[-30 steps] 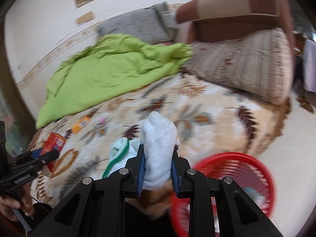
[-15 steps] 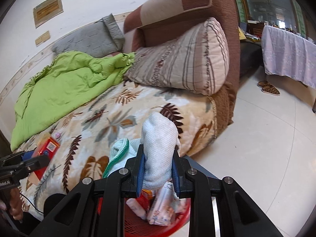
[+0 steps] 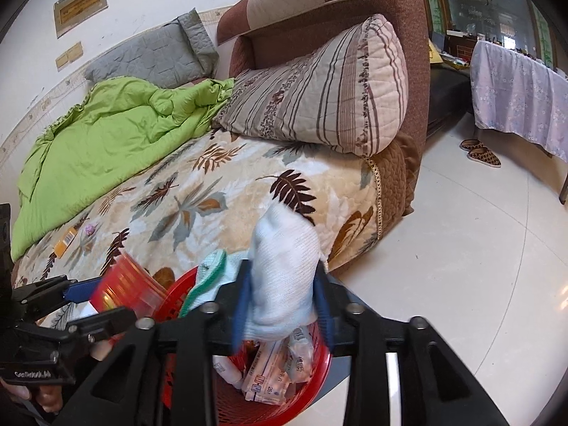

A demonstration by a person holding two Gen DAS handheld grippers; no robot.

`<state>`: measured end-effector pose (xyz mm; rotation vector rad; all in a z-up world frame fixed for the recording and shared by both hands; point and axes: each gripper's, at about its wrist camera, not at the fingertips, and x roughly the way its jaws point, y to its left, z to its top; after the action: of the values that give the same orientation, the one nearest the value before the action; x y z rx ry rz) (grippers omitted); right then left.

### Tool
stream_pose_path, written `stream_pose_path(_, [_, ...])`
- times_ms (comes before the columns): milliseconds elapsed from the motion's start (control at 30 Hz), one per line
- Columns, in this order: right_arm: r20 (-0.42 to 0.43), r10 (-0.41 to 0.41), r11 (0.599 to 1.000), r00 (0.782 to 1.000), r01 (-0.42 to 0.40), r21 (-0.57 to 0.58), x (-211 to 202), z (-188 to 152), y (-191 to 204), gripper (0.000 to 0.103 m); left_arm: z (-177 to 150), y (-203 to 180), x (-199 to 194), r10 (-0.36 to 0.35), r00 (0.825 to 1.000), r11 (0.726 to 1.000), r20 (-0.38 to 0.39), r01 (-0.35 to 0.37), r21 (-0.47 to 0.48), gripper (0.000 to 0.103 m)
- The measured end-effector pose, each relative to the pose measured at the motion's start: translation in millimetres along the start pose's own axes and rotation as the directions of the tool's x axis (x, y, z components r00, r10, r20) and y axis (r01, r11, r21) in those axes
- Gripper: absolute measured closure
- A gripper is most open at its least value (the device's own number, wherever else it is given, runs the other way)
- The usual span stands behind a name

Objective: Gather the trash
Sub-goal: 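Carry both items over the red basket and open both tools to drop them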

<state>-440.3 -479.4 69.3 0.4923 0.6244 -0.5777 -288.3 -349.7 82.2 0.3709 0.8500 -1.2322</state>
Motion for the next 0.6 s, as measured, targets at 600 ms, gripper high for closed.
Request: stream_pose_path(600, [0.006, -0.166, 0.986, 0.986, 0.166, 0.022, -2.8, -10.4, 47.0, 0.020, -26.4, 55.4, -72.7, 0.187, 0.971, 0.981, 0.152, -0.178, -0.076, 0.014])
